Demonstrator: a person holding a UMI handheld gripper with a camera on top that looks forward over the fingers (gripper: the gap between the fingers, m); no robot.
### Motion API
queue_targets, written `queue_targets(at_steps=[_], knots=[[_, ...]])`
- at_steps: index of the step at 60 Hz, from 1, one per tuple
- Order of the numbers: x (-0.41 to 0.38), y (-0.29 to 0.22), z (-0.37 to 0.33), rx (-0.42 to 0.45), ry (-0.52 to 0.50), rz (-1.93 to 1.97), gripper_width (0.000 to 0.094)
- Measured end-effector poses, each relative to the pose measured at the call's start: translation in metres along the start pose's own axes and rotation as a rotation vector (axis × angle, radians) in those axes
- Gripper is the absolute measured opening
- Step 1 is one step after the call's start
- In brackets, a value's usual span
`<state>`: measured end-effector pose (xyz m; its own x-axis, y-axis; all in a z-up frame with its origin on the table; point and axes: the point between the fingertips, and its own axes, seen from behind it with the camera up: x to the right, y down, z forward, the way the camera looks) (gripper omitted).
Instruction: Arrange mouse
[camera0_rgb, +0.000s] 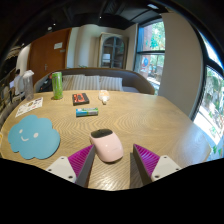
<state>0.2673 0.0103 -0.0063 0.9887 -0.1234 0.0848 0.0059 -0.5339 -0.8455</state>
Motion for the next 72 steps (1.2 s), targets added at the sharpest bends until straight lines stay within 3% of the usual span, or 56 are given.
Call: queue_targets(at_steps=[18, 23, 27, 40, 49, 54, 61, 67, 72], knots=[[0.010, -0.010, 0.030, -0.089, -0.015, 0.105, 0.0758], [0.011, -0.016, 0.042, -0.096, -0.014, 0.123, 0.0703], [0.015, -0.018, 0.049, -0.097, 0.011, 0.145, 0.0558], [0.019, -0.020, 0.050, -0.090, 0.076, 0.184, 0.0550], [0.018, -0.019, 0.048, -0.080, 0.112, 0.215, 0.0454], [0.000, -0.020, 0.035, -0.093, 0.082, 0.180, 0.0403], [-0.042, -0.056, -0.013, 0.002, 0.096, 0.081, 0.0379], [-0.120, -0.107, -0.068, 0.157, 0.004, 0.067, 0.0379], [-0.197, -0.112, -0.099, 0.189, -0.086, -0.021, 0.0377]])
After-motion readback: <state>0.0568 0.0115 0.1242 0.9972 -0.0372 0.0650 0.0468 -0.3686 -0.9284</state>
